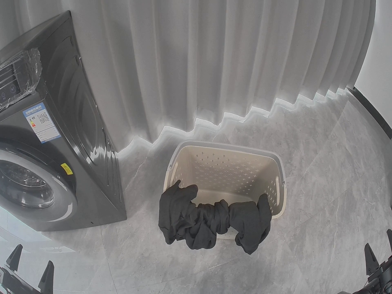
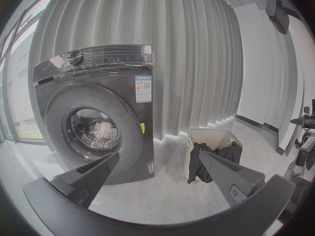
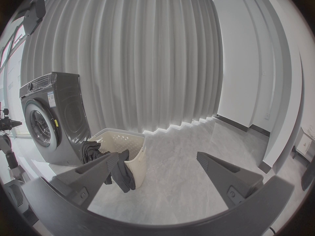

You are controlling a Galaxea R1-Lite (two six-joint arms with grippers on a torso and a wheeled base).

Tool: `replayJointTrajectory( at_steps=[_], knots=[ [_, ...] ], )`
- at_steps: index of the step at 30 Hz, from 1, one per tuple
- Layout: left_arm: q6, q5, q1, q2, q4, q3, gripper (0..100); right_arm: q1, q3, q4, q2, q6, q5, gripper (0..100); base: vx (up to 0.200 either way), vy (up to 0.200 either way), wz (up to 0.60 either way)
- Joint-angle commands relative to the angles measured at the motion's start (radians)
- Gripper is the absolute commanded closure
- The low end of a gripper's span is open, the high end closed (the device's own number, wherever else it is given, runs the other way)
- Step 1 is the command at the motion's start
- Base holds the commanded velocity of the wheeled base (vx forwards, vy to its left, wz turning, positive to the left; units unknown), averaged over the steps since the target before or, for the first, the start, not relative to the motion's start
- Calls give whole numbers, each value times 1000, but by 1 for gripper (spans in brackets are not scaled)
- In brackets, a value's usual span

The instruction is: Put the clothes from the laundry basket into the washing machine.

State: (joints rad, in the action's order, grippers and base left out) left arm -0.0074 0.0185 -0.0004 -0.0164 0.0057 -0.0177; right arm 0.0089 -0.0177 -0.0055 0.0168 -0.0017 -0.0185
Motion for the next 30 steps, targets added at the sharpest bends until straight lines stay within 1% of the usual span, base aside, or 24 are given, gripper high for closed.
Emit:
replayJointTrajectory(
  at_steps=[1, 2, 14, 20, 30],
  knots=[
    [0, 0, 0, 16, 0, 18, 0, 0, 18, -1, -14, 0, 0, 0, 0, 0, 600],
    [0, 0, 0, 16, 0, 18, 0, 0, 18, -1, -14, 0, 0, 0, 0, 0, 600],
    [0, 0, 0, 16, 0, 18, 0, 0, 18, 1, -12, -1, 2, 0, 0, 0, 0],
    [0, 0, 0, 16, -1, 18, 0, 0, 18, -1, -14, 0, 2, 0, 0, 0, 600],
    [0, 0, 0, 16, -1, 18, 0, 0, 18, -1, -14, 0, 2, 0, 0, 0, 0]
  ],
)
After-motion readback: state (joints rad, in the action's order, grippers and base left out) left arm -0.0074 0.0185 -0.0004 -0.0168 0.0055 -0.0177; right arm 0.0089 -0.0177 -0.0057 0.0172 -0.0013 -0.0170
